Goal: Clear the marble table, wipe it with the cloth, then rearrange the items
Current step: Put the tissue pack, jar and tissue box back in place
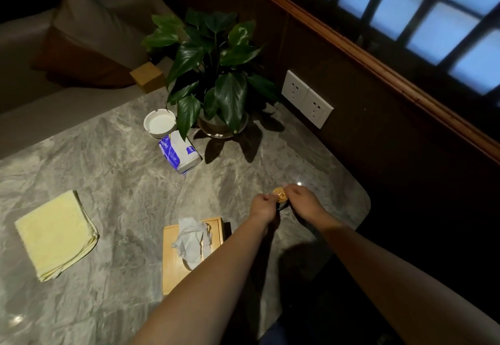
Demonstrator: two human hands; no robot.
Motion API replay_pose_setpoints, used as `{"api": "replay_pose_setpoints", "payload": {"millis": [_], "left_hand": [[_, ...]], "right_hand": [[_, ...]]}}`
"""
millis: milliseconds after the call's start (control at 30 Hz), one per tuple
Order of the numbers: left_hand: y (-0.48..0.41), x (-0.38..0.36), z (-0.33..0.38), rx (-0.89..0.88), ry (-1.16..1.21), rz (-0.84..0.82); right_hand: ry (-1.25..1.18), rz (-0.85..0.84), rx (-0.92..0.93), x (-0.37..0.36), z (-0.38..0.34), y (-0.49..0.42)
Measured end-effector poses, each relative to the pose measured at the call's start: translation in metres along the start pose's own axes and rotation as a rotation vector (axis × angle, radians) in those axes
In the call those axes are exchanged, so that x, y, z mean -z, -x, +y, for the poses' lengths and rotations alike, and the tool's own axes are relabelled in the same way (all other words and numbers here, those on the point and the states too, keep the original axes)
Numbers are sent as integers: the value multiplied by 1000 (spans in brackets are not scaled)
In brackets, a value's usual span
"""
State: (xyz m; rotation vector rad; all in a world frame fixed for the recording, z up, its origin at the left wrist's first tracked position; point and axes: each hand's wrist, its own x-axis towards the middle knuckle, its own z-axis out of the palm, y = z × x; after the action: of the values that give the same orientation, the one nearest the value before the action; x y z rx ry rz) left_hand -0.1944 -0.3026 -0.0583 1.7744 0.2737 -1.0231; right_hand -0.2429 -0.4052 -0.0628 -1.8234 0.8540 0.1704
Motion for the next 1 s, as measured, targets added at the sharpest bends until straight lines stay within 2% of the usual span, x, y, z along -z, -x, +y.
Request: {"api": "replay_pose_setpoints", "payload": {"millis": [433,567,700,833,900,1000], "left_hand": [[-11,9,12,20,112,-19],[-11,8,13,37,156,-40],[-12,9,15,85,217,-63],[-7,13,26,125,255,-75],[-1,19,34,98,256,-63],[9,39,45,-12,172,-33]], "right_hand": [[70,-23,-3,-11,-11,-22],[-41,18,-15,-15,-10,-27],[-31,47,-4,-18,-7,-31],[-170,57,-103,-18,-12,-34],[-204,132,-98,-15,-17,-30],[-81,311,114,-10,-31,-17]]}}
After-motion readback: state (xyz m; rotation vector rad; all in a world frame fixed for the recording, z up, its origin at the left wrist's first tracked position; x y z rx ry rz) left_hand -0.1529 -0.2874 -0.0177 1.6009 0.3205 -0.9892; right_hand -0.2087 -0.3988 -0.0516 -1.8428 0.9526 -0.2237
